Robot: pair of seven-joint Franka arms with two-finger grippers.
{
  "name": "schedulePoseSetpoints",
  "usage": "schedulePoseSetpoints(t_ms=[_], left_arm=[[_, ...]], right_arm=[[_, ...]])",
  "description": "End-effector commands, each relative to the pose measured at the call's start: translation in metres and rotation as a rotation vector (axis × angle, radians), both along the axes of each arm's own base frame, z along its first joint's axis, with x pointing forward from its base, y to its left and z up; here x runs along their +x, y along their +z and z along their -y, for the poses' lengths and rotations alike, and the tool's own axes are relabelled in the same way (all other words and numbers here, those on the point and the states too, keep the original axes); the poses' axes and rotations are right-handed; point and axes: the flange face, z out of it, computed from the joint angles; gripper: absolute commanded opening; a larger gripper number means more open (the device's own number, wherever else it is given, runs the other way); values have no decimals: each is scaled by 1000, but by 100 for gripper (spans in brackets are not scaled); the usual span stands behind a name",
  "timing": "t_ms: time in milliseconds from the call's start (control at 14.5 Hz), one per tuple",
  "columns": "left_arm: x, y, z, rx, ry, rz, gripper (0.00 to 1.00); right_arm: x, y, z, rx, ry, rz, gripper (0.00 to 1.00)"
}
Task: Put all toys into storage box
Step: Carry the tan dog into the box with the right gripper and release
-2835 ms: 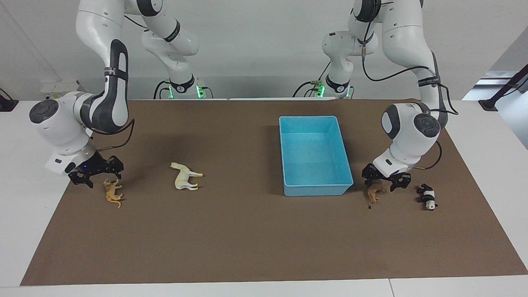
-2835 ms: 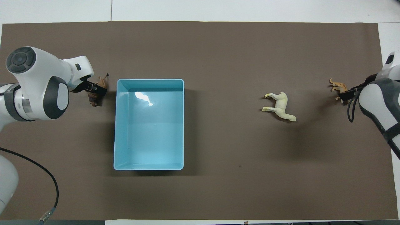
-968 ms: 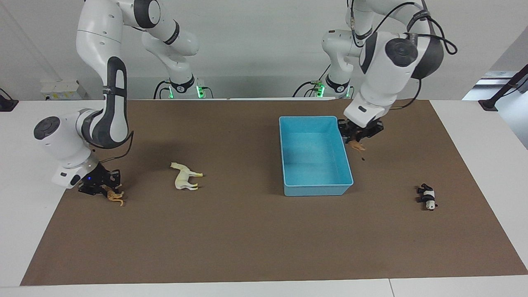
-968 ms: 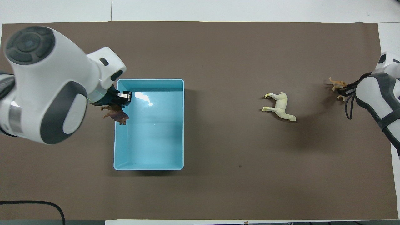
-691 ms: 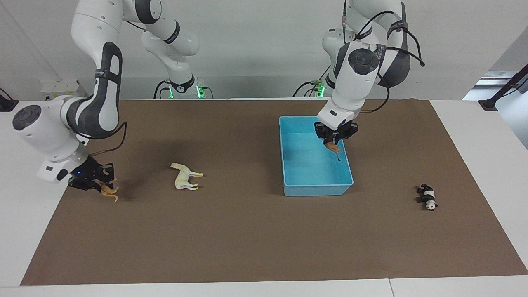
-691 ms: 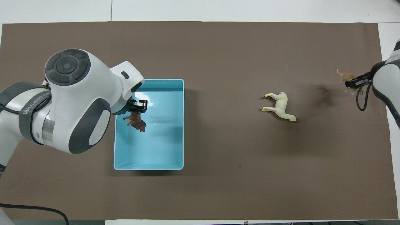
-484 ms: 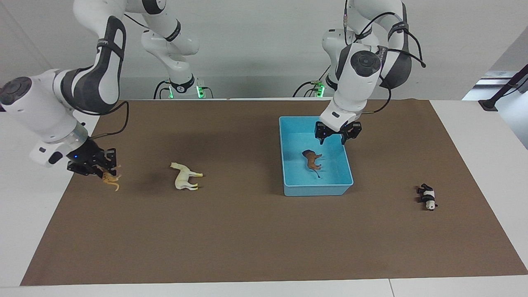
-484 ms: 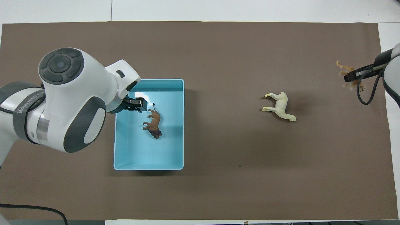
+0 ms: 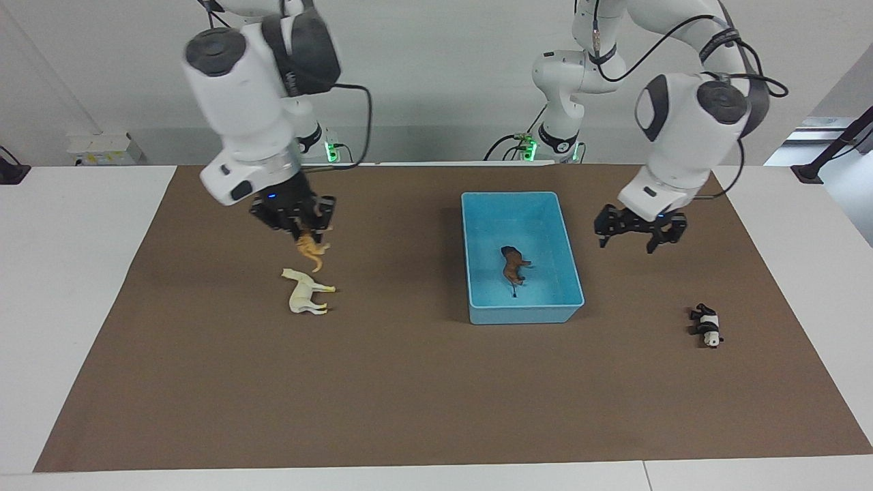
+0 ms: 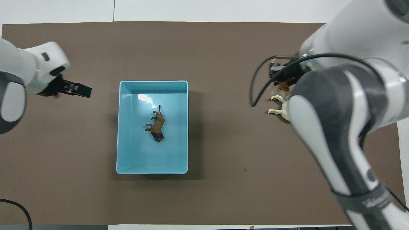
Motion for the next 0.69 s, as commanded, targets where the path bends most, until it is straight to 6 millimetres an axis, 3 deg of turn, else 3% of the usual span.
schedulePoseSetpoints(t_ms=[0,69,207,346,415,484,622], left_arm=[[35,-16,-70,-1,-104,14,100],[39,-27,-92,3,-139,16,100],[46,-50,-122,9,-147,26,100],[56,-85,-134,9,-124,39,100],[60,-94,-133,12,-113,53,100],[62,-105,-131,8,-85,48,100],[70,-126,-130,12,-82,61,100]], right_arm=[[-46,-9,-113,-25,-147,11,0],[-66,-20,-159,-30,-181,39,0],[-97,-46,-223,-26,-179,69,0],[-115,-78,-263,-24,-189,75,0],[-126,-105,-291,-45,-186,86,0],[-126,-119,-312,-32,-183,129,0],[-127,-130,-317,-24,-204,124,0]])
